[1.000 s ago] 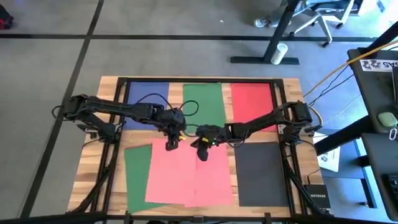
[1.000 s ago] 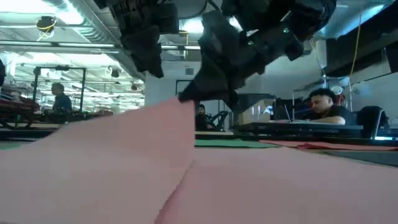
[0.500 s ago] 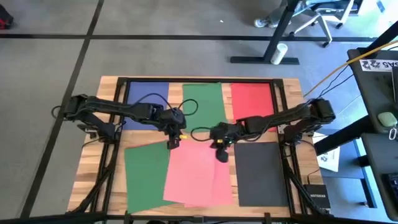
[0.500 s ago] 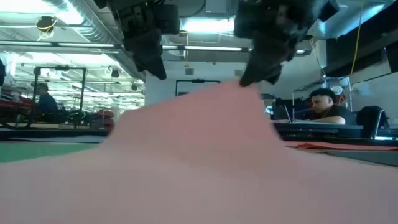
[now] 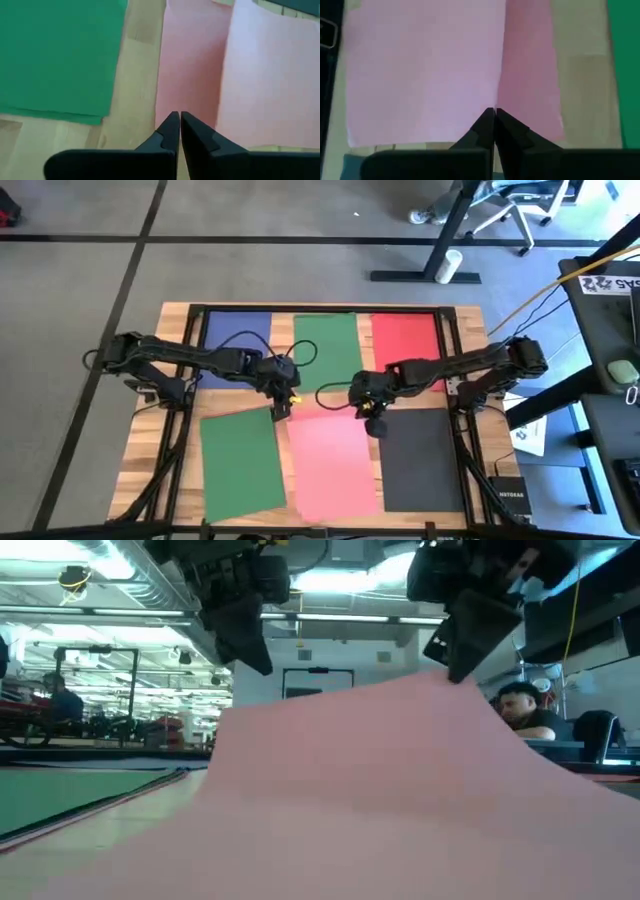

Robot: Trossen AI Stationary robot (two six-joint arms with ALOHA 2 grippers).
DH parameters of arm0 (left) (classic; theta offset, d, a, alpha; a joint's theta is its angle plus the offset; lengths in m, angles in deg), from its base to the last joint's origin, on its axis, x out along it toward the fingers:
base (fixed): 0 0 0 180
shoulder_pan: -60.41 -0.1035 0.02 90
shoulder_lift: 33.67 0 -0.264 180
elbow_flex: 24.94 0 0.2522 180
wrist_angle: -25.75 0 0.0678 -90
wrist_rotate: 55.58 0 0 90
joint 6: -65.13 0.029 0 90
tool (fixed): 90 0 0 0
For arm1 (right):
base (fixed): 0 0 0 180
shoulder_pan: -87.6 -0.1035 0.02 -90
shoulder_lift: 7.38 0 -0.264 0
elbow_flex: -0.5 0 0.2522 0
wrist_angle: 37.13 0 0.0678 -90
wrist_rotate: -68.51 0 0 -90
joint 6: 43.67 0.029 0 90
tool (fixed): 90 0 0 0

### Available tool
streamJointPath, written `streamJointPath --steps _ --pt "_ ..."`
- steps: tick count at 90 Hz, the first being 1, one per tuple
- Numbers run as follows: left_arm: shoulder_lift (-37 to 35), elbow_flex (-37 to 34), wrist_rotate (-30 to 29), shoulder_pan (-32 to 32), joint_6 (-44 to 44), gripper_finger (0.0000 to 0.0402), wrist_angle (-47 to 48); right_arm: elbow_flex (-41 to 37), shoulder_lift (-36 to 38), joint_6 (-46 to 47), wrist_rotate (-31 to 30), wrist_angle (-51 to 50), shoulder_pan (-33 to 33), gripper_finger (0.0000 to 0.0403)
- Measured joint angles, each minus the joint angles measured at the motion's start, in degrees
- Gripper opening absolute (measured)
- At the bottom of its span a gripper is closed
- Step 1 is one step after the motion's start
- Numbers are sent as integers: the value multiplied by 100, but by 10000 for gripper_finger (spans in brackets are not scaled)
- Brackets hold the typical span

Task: Organize paper
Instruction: Stack the pink paper on top of the other pink paper

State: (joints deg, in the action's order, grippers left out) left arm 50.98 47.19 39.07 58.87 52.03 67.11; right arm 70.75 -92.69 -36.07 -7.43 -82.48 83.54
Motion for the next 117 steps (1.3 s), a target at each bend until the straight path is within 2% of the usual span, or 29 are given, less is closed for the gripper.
streamJointPath --steps 13,55,117 --pt "0 0 0 44 1 0 23 0 0 13 -175 49 119 0" --pt "0 0 -1 198 9 0 95 0 -2 1121 -832 56 102 0" --pt "0 0 -150 308 -31 0 219 0 -4 2577 -1877 5 -528 0"
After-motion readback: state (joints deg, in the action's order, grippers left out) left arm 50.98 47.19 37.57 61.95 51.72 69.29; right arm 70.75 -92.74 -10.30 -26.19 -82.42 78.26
